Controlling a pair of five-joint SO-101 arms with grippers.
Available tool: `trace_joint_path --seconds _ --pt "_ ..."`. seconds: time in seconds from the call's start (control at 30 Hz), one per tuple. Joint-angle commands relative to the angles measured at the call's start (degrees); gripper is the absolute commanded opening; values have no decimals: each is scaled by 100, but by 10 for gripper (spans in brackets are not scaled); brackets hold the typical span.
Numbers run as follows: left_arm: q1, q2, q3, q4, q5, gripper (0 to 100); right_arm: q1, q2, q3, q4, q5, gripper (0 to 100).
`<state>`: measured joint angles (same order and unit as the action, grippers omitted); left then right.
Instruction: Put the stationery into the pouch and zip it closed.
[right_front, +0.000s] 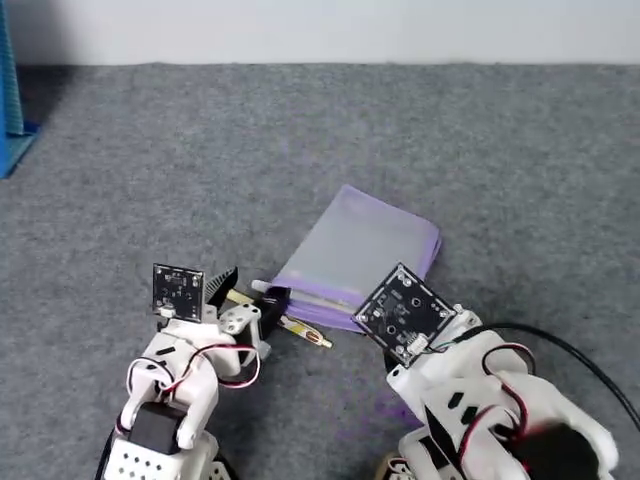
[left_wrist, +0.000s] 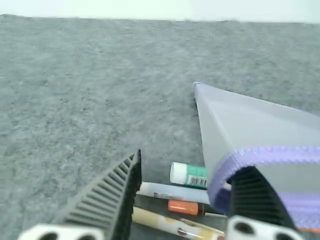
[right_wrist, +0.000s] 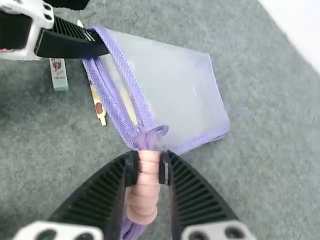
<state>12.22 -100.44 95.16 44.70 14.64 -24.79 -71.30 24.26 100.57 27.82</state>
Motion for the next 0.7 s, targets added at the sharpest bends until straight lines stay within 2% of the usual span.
trace_joint_path --seconds 0.0,0.13,0.23,0.3,0.4,0.43,0.53,0.67 --pt "114 -62 -31 -167 62 258 -13 -22 -53 233 -18 8" --pt "545 -62 119 -193 35 255 -224 -75 -44 233 -18 8" --pt "607 -62 145 -185 35 239 -418 -163 -44 233 -44 8" --pt "527 -62 110 -193 35 177 -426 -207 -44 233 -26 8" --pt "316 -70 57 -193 35 24 -330 -189 -44 233 -44 13" --pt "246 -70 -22 -167 53 5 -259 -171 -44 233 -44 16" --pt "-18 -70 -312 -132 70 11 57 -154 -44 224 -62 80" --pt "-501 -70 -1051 519 316 11 655 -154 -44 215 -70 202"
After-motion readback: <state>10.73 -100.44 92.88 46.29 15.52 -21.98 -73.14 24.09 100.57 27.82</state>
